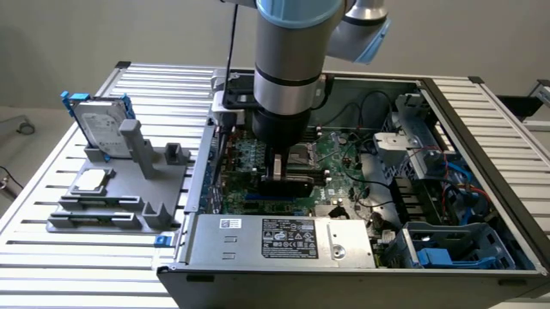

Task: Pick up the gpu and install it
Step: 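Insert the gpu into the slot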

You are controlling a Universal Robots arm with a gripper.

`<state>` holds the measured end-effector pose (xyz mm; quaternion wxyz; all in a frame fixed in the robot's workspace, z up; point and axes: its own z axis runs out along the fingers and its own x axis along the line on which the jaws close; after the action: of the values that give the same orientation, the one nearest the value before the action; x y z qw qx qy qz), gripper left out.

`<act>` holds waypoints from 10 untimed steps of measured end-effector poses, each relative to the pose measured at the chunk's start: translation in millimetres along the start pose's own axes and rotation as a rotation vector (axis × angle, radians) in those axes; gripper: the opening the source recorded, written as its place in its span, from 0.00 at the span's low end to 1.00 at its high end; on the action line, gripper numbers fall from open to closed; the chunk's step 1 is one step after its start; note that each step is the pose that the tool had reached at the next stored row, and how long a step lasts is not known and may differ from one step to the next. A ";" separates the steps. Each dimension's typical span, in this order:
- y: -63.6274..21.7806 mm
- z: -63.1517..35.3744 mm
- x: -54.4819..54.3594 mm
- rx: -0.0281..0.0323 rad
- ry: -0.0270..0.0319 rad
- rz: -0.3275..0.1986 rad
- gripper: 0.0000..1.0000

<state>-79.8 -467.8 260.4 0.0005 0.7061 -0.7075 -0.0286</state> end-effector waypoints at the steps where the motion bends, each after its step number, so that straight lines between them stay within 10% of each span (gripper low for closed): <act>1: 0.0 0.2 0.0 -0.0004 -0.0002 0.000 0.26; 10: 0.1 1.0 0.1 -0.0153 -0.0001 0.001 0.26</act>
<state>-79.9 -467.9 259.4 0.0059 0.7059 -0.7075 -0.0340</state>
